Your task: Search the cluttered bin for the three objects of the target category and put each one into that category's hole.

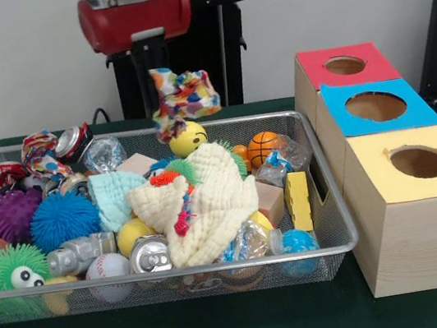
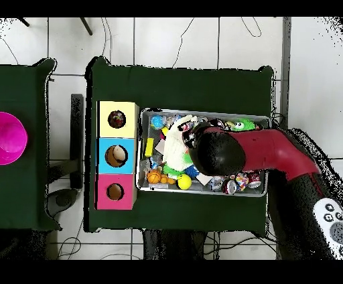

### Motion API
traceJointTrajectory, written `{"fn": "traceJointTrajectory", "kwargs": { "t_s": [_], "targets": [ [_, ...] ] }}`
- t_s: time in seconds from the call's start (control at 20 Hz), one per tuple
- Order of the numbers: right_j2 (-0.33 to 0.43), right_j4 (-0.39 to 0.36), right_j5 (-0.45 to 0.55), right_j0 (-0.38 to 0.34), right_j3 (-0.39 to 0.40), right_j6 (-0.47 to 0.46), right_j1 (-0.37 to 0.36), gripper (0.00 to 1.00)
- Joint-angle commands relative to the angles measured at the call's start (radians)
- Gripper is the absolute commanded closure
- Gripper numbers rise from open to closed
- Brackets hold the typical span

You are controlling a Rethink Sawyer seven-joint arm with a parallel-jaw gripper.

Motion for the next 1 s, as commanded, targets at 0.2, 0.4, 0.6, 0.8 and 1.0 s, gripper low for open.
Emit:
{"fn": "traceJointTrajectory", "kwargs": {
  "t_s": [0.2, 0.4, 0.6, 0.8, 1.0],
  "targets": [
    [-0.095, 0.081, 0.055, 0.164, -0.006, 0.224, 0.025, 1.0],
    [-0.137, 0.095, 0.019, 0.238, -0.04, 0.256, 0.058, 1.0],
    [-0.178, 0.114, -0.035, 0.28, -0.036, 0.275, 0.071, 1.0],
    [-0.21, 0.131, -0.092, 0.311, -0.031, 0.294, 0.08, 1.0],
    [-0.235, 0.154, -0.108, 0.332, -0.032, 0.294, 0.081, 1.0]
  ]
}}
